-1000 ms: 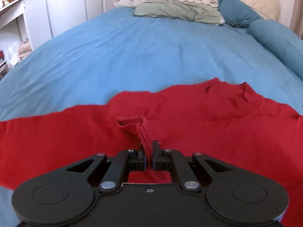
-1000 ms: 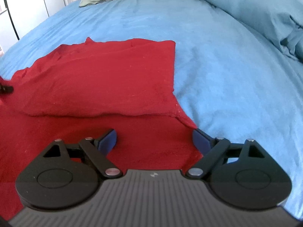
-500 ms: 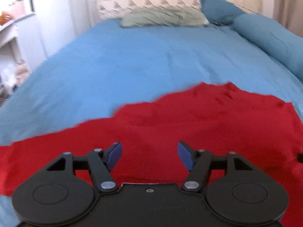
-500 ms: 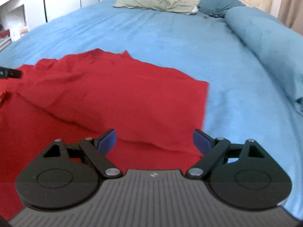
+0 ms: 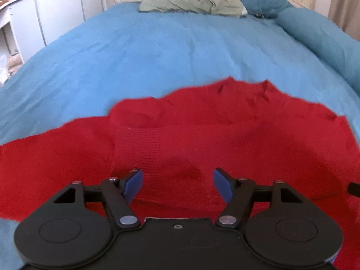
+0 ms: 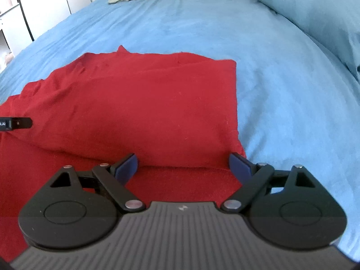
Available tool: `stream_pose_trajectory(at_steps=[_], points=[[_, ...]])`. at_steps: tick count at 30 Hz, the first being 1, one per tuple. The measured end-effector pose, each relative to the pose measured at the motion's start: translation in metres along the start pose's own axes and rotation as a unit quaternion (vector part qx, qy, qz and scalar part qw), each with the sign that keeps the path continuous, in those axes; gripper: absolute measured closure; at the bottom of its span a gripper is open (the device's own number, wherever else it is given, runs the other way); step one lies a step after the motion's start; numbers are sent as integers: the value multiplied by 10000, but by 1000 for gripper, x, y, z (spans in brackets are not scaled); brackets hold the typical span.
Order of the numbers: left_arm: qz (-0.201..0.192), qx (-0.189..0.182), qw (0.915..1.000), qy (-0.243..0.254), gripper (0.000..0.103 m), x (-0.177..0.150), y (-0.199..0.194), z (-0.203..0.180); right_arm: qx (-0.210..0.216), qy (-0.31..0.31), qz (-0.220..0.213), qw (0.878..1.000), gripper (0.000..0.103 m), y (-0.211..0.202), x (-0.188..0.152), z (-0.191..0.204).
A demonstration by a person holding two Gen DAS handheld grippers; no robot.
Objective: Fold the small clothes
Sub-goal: 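Move the left gripper to the other sleeve cuff and grasp it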
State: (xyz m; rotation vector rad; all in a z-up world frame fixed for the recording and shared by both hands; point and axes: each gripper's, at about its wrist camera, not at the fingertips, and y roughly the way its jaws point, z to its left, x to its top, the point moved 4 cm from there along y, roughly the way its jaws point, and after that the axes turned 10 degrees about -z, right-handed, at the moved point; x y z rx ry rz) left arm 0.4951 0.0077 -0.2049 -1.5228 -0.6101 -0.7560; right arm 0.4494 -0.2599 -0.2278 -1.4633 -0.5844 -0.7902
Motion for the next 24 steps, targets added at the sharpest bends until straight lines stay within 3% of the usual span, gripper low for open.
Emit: stream_pose_trajectory(at_steps=[6, 9, 12, 17, 24], points=[[-418, 176, 9987, -222, 27, 23, -70, 17, 62, 116, -207, 9997, 0, -44, 27, 6], [-654, 292, 9966, -418, 0, 34, -108, 34, -46, -140, -278, 9995, 0, -74, 46, 21], [-874, 394, 9938, -569, 0, 43, -137, 54, -182, -377, -323, 9986, 0, -97, 67, 40], [-832, 701, 9866, -1217, 0, 43, -167, 120, -20, -162, -331, 9993, 0, -126, 88, 80], [-868, 1331, 9722, -1719, 0, 23, -190, 234, 369, 174, 114, 9991, 0, -125, 79, 167]])
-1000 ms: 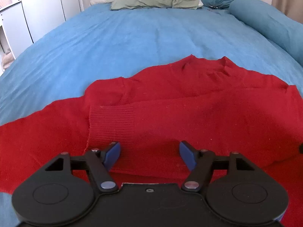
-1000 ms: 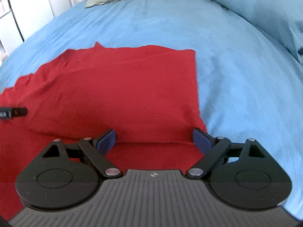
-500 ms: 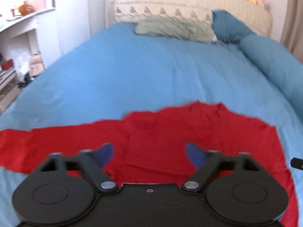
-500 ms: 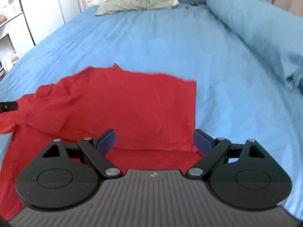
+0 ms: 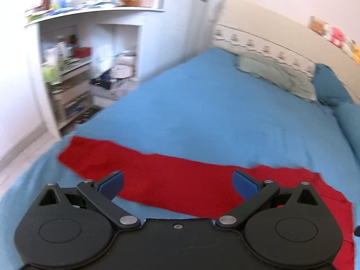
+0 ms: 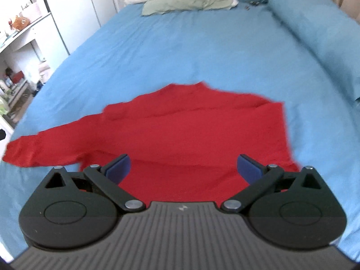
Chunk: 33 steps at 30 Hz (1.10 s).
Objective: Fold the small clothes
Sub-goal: 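Move the left gripper to the other sleeve cuff and grasp it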
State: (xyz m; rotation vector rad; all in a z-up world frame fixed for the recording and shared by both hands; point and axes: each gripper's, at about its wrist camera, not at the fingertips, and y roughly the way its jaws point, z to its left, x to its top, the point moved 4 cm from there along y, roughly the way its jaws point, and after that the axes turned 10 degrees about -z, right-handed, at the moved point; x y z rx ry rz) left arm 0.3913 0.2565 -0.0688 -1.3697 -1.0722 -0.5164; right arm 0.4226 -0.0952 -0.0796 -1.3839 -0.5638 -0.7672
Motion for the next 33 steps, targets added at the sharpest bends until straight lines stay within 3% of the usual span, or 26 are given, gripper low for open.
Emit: stream_pose_trajectory(at_steps=[8, 13, 15, 20, 23, 25, 29, 33], points=[[187, 295, 9948, -961, 5, -17, 52, 120, 86, 278, 12, 9996, 0, 30, -40, 97], [504, 449, 9867, -1482, 27, -42, 98, 164, 70, 207, 11, 9998, 0, 50, -54, 127], [495, 485, 9855, -1552, 31, -44, 113, 176, 32, 217, 7, 9998, 0, 57, -59, 133], [216, 584, 9877, -1433, 34, -37, 131, 179, -9, 52, -72, 10000, 0, 68, -75, 131], [192, 884, 9882, -1233, 65, -33, 139, 180, -56, 48, -61, 10000, 0, 73, -82, 124], [218, 970, 9883, -1160, 93, -31, 144, 182, -116, 73, -92, 9999, 0, 73, -85, 121], [222, 987, 9890, -1083, 95, -24, 141, 178, -215, -17, -158, 9996, 0, 72, -88, 113], [-48, 836, 9941, -684, 95, -2, 118, 150, -215, 15, -204, 9996, 0, 69, -87, 98]])
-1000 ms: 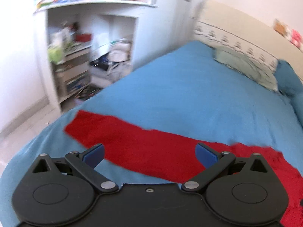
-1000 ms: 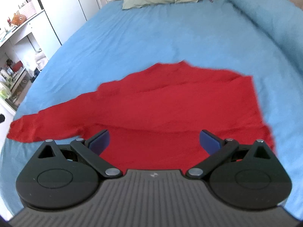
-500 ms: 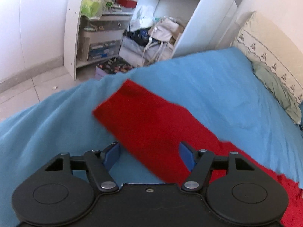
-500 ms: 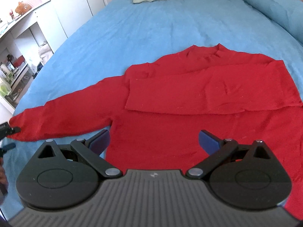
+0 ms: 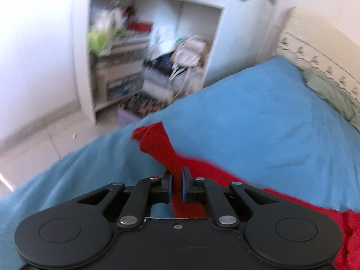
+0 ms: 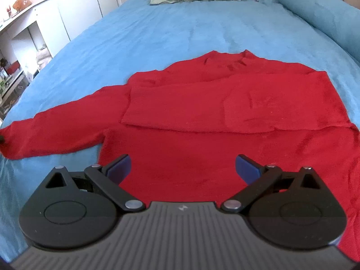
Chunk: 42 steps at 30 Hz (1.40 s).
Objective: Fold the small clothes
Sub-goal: 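Move the left gripper to the other sleeve cuff and grasp it, then lay the held sleeve across the sweater body and open the left gripper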
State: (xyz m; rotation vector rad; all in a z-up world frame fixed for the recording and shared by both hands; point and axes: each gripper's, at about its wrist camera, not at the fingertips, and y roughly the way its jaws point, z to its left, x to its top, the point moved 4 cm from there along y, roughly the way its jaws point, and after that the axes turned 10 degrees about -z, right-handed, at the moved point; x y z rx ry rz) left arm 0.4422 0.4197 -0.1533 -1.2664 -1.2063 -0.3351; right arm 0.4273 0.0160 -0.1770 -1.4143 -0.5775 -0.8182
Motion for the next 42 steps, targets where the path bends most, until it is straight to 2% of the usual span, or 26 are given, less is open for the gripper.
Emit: stream_pose_trajectory(at_steps=[3, 6, 10, 12, 15, 22, 25, 27, 32, 36, 38, 39, 40, 42], points=[[-92, -213, 9993, 278, 95, 9, -24, -31, 61, 100, -32, 9999, 0, -5, 6, -16], [-145, -645, 9960, 598, 95, 15, -55, -77, 151, 198, -21, 9997, 0, -11, 15, -33], [-317, -1320, 9837, 1182, 95, 14, -100, -164, 67, 240, -18, 9997, 0, -25, 35, -61], [-289, -1697, 9769, 1265, 95, 6, -117, -206, 22, 258, -20, 9997, 0, -32, 47, -79], [-151, -2228, 9641, 1439, 95, -18, -135, -271, -37, 346, -65, 9994, 0, -42, 61, -110], [389, -3189, 9273, 1922, 95, -116, -157, -407, -368, 410, -236, 9982, 0, -53, 77, -191], [726, -3425, 9145, 2027, 95, -158, -156, -447, -497, 490, -223, 9973, 0, -51, 72, -227], [939, -3426, 9086, 2195, 95, -188, -147, -467, -563, 593, -149, 9965, 0, -47, 66, -250], [1270, -3202, 9067, 2435, 95, -241, -129, -490, -544, 742, 45, 9957, 0, -31, 52, -287], [1244, -3211, 9019, 2607, 93, -255, -130, -492, -495, 695, 134, 9963, 0, -19, 49, -302], [1224, -3284, 8986, 2640, 75, -251, -133, -489, -460, 662, 145, 9966, 0, -16, 48, -302], [1198, -3307, 8983, 2635, 58, -248, -136, -485, -442, 656, 146, 9968, 0, -14, 48, -302], [1133, -3318, 8991, 2619, 47, -241, -140, -481, -436, 661, 147, 9968, 0, -13, 49, -302], [937, -3255, 9033, 2632, 37, -227, -146, -473, -459, 725, 188, 9961, 0, -9, 51, -299]])
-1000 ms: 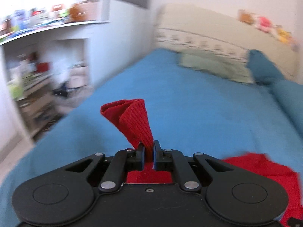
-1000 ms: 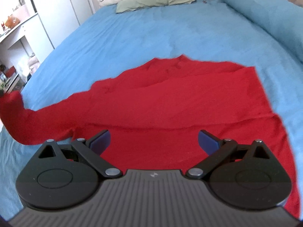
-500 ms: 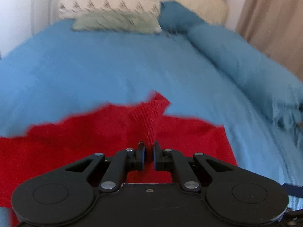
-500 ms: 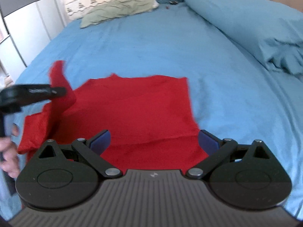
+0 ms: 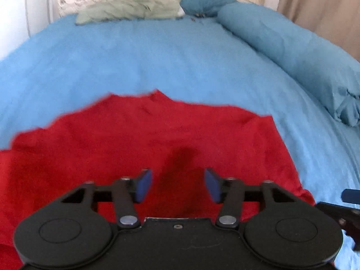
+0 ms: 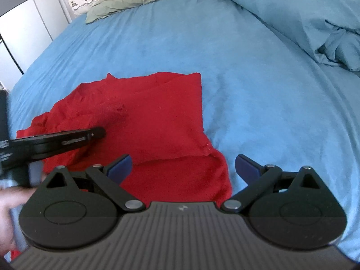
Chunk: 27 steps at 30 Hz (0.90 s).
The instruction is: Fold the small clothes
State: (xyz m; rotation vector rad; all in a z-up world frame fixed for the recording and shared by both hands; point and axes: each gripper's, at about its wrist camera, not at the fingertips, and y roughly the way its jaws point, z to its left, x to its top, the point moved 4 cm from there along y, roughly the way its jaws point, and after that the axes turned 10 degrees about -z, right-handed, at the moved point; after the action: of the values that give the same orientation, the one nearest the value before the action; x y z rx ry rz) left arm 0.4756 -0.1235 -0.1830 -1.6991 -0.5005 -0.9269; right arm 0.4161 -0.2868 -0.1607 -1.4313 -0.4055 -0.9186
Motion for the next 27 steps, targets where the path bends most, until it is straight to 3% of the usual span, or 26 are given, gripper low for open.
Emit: stream_pose_trajectory(at_steps=[5, 7, 11, 15, 18, 22, 27], points=[[-194, 449, 9987, 112, 23, 20, -41, 43, 242, 116, 120, 9996, 0, 6, 11, 19], [-204, 642, 9977, 79, 9, 23, -50, 64, 382, 158, 161, 9990, 0, 8, 17, 31], [-162, 964, 9951, 142, 9, 19, -60, 98, 624, 362, 222, 9971, 0, 19, 19, 58], [16, 1224, 9924, 94, 9, 9, -62, 127, 664, 727, 592, 9934, 28, 48, 7, 79], [80, 1378, 9904, -35, 9, 0, -65, 144, 658, 1120, 655, 9894, 35, 66, -2, 84], [154, 1543, 9878, -151, 9, -16, -72, 161, 592, 1040, 477, 9917, 49, 77, -2, 91], [333, 1627, 9857, -301, 9, -42, -85, 178, 314, 1043, 560, 9925, 51, 91, 0, 90]])
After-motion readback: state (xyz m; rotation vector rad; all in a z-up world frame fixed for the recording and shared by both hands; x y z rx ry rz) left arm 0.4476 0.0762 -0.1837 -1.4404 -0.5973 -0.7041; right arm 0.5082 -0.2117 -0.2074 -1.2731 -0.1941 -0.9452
